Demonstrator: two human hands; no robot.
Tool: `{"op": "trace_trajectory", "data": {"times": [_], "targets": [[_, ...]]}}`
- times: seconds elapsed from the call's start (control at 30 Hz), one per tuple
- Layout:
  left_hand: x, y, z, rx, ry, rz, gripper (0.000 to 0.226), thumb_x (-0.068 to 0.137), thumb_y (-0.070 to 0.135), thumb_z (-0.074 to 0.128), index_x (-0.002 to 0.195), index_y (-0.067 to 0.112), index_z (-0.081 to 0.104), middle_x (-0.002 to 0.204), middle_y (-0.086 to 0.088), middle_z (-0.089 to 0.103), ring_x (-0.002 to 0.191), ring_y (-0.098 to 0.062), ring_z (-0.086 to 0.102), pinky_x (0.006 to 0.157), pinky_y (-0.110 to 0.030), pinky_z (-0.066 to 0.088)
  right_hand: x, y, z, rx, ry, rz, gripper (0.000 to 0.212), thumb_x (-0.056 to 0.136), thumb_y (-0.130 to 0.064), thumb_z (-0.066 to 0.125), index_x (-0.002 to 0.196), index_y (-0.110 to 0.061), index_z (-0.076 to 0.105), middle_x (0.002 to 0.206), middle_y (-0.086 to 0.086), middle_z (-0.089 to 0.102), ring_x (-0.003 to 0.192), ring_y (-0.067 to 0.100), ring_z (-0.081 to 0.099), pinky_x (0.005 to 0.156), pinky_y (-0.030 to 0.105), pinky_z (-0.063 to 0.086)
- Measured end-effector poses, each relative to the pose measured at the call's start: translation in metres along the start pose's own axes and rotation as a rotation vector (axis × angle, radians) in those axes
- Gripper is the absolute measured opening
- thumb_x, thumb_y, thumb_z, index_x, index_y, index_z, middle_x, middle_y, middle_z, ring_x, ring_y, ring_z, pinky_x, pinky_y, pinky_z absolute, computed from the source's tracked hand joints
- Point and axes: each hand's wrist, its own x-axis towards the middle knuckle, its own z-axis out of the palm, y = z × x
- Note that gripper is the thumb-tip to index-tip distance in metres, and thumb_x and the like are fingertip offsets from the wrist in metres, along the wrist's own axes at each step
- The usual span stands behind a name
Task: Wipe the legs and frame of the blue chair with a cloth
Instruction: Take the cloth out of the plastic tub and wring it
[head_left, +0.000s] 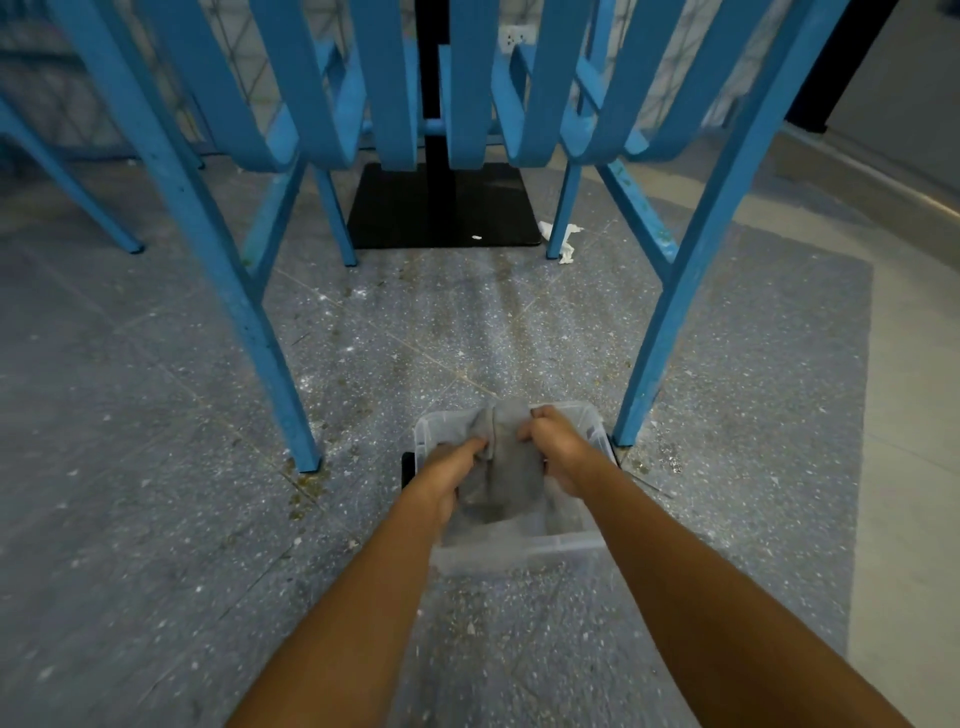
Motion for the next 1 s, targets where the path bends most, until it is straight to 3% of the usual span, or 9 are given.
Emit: {"op": "trace_trajectory", "data": {"times": [0.1,0.2,0.3,0.47,0.6,0.7,0.83,1.0], "targets": [[-0.017,0.008,-0.01,-0.049,0.011,0.065,0.039,0.087,0.027,0.062,0.117,0.004,0.058,0.114,-0.019,0.065,0.095,-0.029,0.062,0.072,-0.034,0.052,-0.015,-0.013,-0.001,0.081,-0.053,-0.045,0.017,0.085,0.001,0.046,0.093,-0.014,0.047,0.087,0.008,0.053,0.076,0.018,0.051,0.061,0.029,0.043],[-0.032,0.01,-0.021,-0.141,0.01,0.13,0.042,0.084,0.028,0.065,0.12,0.008,0.059,0.115,-0.017,0.066,0.101,-0.03,0.063,0.079,-0.038,0.052,-0.026,-0.021,0.0,0.152,-0.105,-0.083,0.016,0.086,-0.001,0.046,0.087,-0.017,0.048,0.085,0.006,0.056,0.077,0.018,0.053,0.064,0.03,0.044],[-0.049,0.014,-0.027,-0.211,-0.05,0.189,0.042,0.082,0.027,0.068,0.119,0.008,0.061,0.114,-0.014,0.068,0.105,-0.028,0.064,0.09,-0.04,0.053,-0.036,-0.027,0.003,0.181,-0.139,-0.128,0.018,0.085,0.001,0.047,0.096,-0.014,0.049,0.085,0.006,0.057,0.079,0.02,0.054,0.064,0.03,0.045],[-0.069,0.007,-0.033,-0.33,-0.001,0.283,0.036,0.077,0.016,0.074,0.11,0.005,0.065,0.098,-0.011,0.073,0.085,-0.021,0.071,0.072,-0.032,0.059,-0.049,-0.032,0.009,0.173,-0.147,-0.194,0.021,0.082,0.002,0.052,0.079,-0.019,0.051,0.08,0.005,0.057,0.07,0.016,0.054,0.059,0.027,0.046],[-0.082,0.008,-0.039,-0.364,0.081,0.337,0.018,0.076,0.012,0.073,0.092,0.009,0.068,0.067,-0.001,0.075,0.061,-0.013,0.072,0.049,-0.023,0.056,-0.061,-0.037,0.02,0.159,-0.174,-0.237,0.019,0.081,0.0,0.054,0.086,-0.018,0.052,0.089,0.008,0.06,0.078,0.021,0.057,0.068,0.033,0.049],[-0.085,0.014,-0.05,-0.374,0.125,0.381,0.022,0.077,0.013,0.071,0.098,0.008,0.066,0.078,-0.005,0.073,0.071,-0.019,0.071,0.051,-0.024,0.055,-0.071,-0.043,0.03,0.164,-0.207,-0.256,0.02,0.082,-0.001,0.054,0.095,-0.017,0.051,0.099,0.012,0.06,0.087,0.024,0.058,0.072,0.036,0.05],[-0.083,0.027,-0.068,-0.362,0.046,0.415,0.023,0.08,0.014,0.065,0.103,0.008,0.065,0.085,-0.007,0.069,0.076,-0.019,0.066,0.062,-0.029,0.054,-0.083,-0.055,0.044,0.157,-0.191,-0.296,0.024,0.084,-0.003,0.054,0.104,-0.015,0.048,0.107,0.015,0.059,0.091,0.025,0.057,0.073,0.035,0.05],[-0.084,0.06,-0.124,-0.127,-0.059,0.248,0.015,0.078,0.026,0.064,0.083,0.012,0.068,0.062,-0.005,0.071,0.053,-0.017,0.068,0.047,-0.024,0.054,-0.088,-0.084,0.073,0.118,-0.192,-0.337,0.028,0.083,-0.006,0.058,0.107,-0.017,0.048,0.111,0.014,0.059,0.096,0.025,0.059,0.081,0.038,0.051]]}}
